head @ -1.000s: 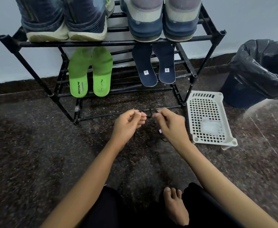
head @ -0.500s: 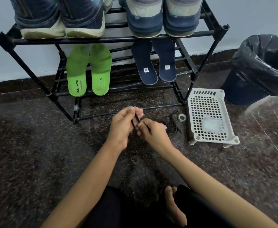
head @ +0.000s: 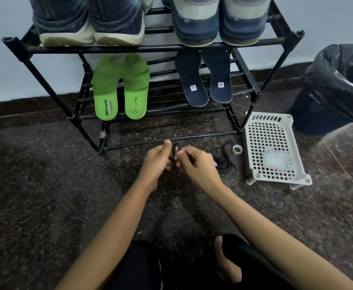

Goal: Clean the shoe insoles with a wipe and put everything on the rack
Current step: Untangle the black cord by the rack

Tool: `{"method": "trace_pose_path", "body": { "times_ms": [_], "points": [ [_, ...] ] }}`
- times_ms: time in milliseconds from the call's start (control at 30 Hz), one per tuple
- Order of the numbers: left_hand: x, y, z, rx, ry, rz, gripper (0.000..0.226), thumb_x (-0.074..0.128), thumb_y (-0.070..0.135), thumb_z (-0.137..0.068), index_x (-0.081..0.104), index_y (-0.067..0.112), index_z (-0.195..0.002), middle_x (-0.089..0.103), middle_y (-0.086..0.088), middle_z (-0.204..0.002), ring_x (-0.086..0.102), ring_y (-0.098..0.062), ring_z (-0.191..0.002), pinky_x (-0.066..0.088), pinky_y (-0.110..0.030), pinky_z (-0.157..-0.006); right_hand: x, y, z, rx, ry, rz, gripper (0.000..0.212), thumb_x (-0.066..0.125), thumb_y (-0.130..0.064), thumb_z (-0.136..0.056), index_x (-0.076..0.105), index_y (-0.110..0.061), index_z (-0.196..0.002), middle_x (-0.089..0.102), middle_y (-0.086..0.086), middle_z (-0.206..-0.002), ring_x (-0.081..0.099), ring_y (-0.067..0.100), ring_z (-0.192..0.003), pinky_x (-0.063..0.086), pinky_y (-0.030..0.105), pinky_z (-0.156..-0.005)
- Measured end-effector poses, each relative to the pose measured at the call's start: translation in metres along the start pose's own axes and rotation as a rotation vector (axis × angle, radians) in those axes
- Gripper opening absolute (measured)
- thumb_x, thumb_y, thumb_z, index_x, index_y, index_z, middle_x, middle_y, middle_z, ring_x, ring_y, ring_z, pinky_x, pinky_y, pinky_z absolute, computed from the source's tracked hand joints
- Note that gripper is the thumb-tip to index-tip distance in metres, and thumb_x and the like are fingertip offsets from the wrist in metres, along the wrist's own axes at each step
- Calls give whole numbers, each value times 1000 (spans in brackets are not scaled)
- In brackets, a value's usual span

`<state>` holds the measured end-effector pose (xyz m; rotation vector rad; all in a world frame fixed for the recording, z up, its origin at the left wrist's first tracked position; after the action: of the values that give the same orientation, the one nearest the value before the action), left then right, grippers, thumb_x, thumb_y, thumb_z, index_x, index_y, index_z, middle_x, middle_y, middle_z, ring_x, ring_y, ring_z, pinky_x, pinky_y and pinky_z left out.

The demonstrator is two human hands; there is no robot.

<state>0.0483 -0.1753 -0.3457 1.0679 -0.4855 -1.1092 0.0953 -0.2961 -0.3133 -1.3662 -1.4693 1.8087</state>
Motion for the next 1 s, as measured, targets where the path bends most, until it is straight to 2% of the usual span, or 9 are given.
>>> {"method": "trace_pose_path", "body": {
  "times_ms": [67, 167, 333, 500, 667, 767, 833, 933, 1000],
  "points": [
    [10, -5, 3, -59, -57, 86, 48, 39, 51, -101, 67, 18, -81, 58, 4, -61, 50, -11, -58, 39, -27, -58, 5, -7, -8, 19, -19, 2, 22, 53, -25, -93, 64, -18, -76, 67, -2, -64, 65, 9, -60, 55, 29, -66],
    [15, -3, 5, -100, -91, 298, 45, 42, 49, -101, 64, 14, -83, 53, 1, -65, 50, -11, -60, 44, -25, -57, 10, -4, -14, 37, -25, 103, 33, 52, -36, -92, 65, -15, -71, 67, -1, -64, 64, 15, -60, 53, 40, -65],
    [12, 12, 10, 36, -58, 329, 33, 47, 30, -103, 70, 17, -84, 63, -4, -75, 52, -14, -63, 44, -23, -50, 14, 4, -9, 51, -36, 79, 31, 54, -31, -94, 66, -13, -72, 68, -1, -65, 64, 1, -74, 53, 33, -70],
    [-10, 26, 8, 44, 66, 496, 29, 45, 30, -103, 65, 15, -89, 75, 2, -85, 70, -12, -78, 57, -25, -68, 30, 22, 14, 62, -88, -76, 28, 50, -16, -96, 56, -27, -71, 65, -2, -67, 58, 6, -56, 46, 15, -59],
    [-39, 52, 5, 109, 133, 527, 25, 46, 30, -103, 65, 16, -94, 76, 4, -85, 72, -7, -77, 57, -23, -68, 31, 98, 50, 233, -141, 71, 30, 51, -19, -96, 58, -27, -68, 65, -4, -66, 56, 1, -59, 43, 22, -63],
    [-44, 52, 3, 124, 158, 464, 28, 45, 31, -104, 65, 18, -89, 71, 8, -75, 59, -1, -60, 52, -21, -63, 21, 108, 50, 299, -86, 31, 27, 51, -20, -95, 61, -23, -71, 64, -5, -64, 58, 4, -58, 47, 25, -64],
    [-39, 42, -1, 105, 144, 265, 31, 43, 33, -104, 66, 19, -88, 66, 9, -75, 49, -2, -56, 44, -21, -58, 16, 85, 39, 257, -48, -43, 26, 50, -21, -96, 61, -20, -72, 64, -4, -63, 59, 6, -57, 48, 25, -63],
    [-14, 19, -4, 46, -44, -38, 39, 40, 44, -103, 70, 21, -93, 68, 7, -83, 47, -7, -61, 37, -25, -57, 13, 35, 20, 158, -44, -131, 27, 50, -20, -96, 62, -13, -74, 63, -1, -63, 58, 8, -55, 49, 22, -60],
    [4, 8, 0, 19, -193, -100, 43, 42, 50, -100, 69, 21, -85, 65, 5, -71, 51, -7, -59, 35, -25, -55, 10, 9, 9, 123, -53, -153, 27, 50, -18, -96, 62, -9, -74, 63, 0, -62, 57, 9, -52, 46, 18, -54]
  ]
}}
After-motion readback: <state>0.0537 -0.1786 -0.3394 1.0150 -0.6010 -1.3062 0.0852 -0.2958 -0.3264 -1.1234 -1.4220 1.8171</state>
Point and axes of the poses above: each hand's wrist, its own z-axis away from the middle knuckle, its own x-axis out of the palm, y = z × x, the point moved 9 cm from there along -z, towards the middle knuckle
